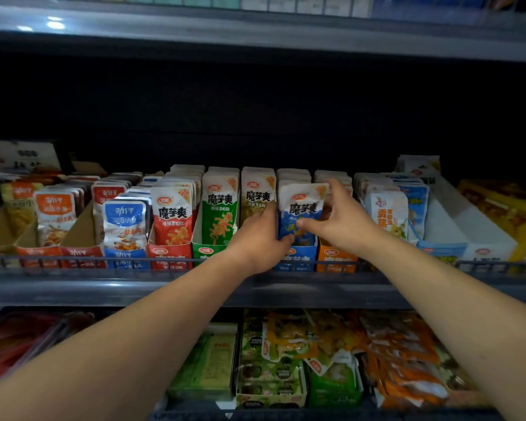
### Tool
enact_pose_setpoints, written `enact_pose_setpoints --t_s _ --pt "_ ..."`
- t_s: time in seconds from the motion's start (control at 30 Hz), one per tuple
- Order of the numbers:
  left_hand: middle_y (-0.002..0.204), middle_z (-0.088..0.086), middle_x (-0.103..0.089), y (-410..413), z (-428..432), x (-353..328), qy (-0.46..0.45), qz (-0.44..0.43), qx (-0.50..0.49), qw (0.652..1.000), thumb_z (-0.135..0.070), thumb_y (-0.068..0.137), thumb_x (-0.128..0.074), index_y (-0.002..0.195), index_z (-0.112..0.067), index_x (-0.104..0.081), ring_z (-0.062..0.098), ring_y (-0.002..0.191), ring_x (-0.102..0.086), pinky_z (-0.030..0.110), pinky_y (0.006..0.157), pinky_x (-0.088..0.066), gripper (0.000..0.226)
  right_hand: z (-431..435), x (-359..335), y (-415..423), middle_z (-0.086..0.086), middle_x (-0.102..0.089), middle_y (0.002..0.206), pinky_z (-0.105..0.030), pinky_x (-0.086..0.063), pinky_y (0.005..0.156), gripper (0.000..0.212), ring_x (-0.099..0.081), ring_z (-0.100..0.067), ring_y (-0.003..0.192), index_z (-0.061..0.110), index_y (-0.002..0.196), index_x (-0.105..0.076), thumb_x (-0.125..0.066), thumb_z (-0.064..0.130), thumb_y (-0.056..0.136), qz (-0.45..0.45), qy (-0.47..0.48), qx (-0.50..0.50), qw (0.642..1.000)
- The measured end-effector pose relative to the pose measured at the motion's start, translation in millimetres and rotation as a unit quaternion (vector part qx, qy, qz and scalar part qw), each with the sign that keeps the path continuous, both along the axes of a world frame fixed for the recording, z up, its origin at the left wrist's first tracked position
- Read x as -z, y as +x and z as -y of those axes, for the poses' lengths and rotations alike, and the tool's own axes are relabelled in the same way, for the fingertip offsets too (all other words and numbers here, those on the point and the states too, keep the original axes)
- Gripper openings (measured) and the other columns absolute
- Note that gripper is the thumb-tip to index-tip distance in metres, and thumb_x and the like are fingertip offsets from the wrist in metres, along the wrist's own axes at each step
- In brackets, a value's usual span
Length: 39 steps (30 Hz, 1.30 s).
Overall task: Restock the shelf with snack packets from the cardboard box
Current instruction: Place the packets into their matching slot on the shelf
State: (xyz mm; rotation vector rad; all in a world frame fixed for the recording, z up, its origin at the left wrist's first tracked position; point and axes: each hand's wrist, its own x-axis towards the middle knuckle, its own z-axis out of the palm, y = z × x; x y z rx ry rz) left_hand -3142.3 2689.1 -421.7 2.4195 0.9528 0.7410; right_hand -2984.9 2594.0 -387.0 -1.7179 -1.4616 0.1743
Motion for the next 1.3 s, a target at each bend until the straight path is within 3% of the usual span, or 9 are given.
enact_pose_setpoints --t_s 0.1,0.2,0.33,0.43,0.57,0.8,1.07,1.3 --pt "0.139 0.006 -0.057 -4.0 4.9 1.3 0.021 0.009 -0.004 1.000 -0.036 0.095 -0.068 0.147 -0.019 -0.038 0.028 0.130 -0.054 0.046 0.104 -0.051 0.062 1.6 -4.5 -4.0 0.006 -0.043 0.151 -0.020 -0.036 0.102 0.097 -0.041 -0.011 0.137 0.034 0.155 -0.020 -0.082 0.031 0.081 0.020 0.021 -0.015 0.999" --pt "0.128 0.005 -0.063 -10.0 14.2 7.0 0.103 0.020 -0.069 0.992 -0.040 0.095 -0.067 0.144 -0.017 -0.044 0.026 0.118 -0.061 0.043 0.092 -0.057 0.059 -2.0 -5.7 -4.3 0.002 -0.037 0.157 -0.028 -0.036 0.110 0.093 -0.037 -0.015 0.142 0.039 0.155 -0.020 -0.080 0.027 0.084 0.065 0.027 -0.006 0.998" --pt "0.115 0.004 -0.067 -13.4 28.6 16.1 0.120 0.038 -0.092 0.988 -0.041 0.100 -0.060 0.135 -0.017 -0.050 0.025 0.105 -0.065 0.040 0.080 -0.058 0.045 -11.4 -7.5 0.5 -0.003 -0.039 0.152 -0.025 -0.030 0.106 0.083 -0.038 -0.022 0.140 0.029 0.152 -0.033 -0.080 0.026 0.083 0.173 -0.026 0.030 0.984" --pt "0.111 0.003 -0.070 -10.7 29.2 17.5 0.100 0.041 -0.107 0.988 -0.042 0.099 -0.060 0.134 -0.019 -0.054 0.026 0.101 -0.067 0.040 0.078 -0.058 0.042 -18.1 -13.1 3.5 -0.005 -0.039 0.153 -0.030 -0.034 0.108 0.086 -0.040 -0.024 0.139 0.027 0.153 -0.031 -0.080 0.023 0.083 0.200 -0.064 0.040 0.977" --pt "0.114 0.003 -0.070 -9.4 27.5 15.2 0.085 0.041 -0.111 0.989 -0.047 0.097 -0.062 0.137 -0.019 -0.054 0.026 0.103 -0.066 0.040 0.080 -0.058 0.048 -33.9 -14.4 6.4 -0.007 -0.042 0.148 -0.030 -0.037 0.105 0.077 -0.043 -0.025 0.135 0.024 0.151 -0.036 -0.078 0.021 0.086 0.234 -0.045 0.050 0.970" --pt "0.110 0.003 -0.071 -10.4 28.2 16.0 0.095 0.044 -0.108 0.989 -0.047 0.098 -0.061 0.133 -0.019 -0.056 0.026 0.100 -0.067 0.039 0.077 -0.057 0.045 -51.2 -4.3 11.6 -0.009 -0.040 0.149 -0.043 -0.035 0.110 0.083 -0.032 -0.031 0.140 0.025 0.154 -0.029 -0.075 0.038 0.086 0.351 -0.054 0.100 0.929" --pt "0.108 0.006 -0.070 -12.6 27.9 15.3 0.106 0.026 -0.089 0.990 -0.043 0.099 -0.058 0.129 -0.015 -0.056 0.029 0.098 -0.066 0.042 0.075 -0.058 0.041 -37.9 1.2 10.8 -0.012 -0.034 0.149 -0.040 -0.030 0.113 0.096 -0.026 -0.032 0.140 0.024 0.158 -0.019 -0.077 0.040 0.082 0.299 -0.060 0.109 0.946" --pt "0.125 0.005 -0.062 -29.0 31.7 12.8 0.151 0.085 -0.047 0.984 -0.031 0.099 -0.060 0.134 -0.013 -0.057 0.023 0.118 -0.055 0.037 0.097 -0.051 0.040 8.0 5.4 -5.7 -0.007 -0.047 0.137 -0.038 -0.035 0.108 0.062 -0.037 -0.025 0.132 0.018 0.144 -0.047 -0.071 0.031 0.088 0.263 0.045 0.102 0.958"
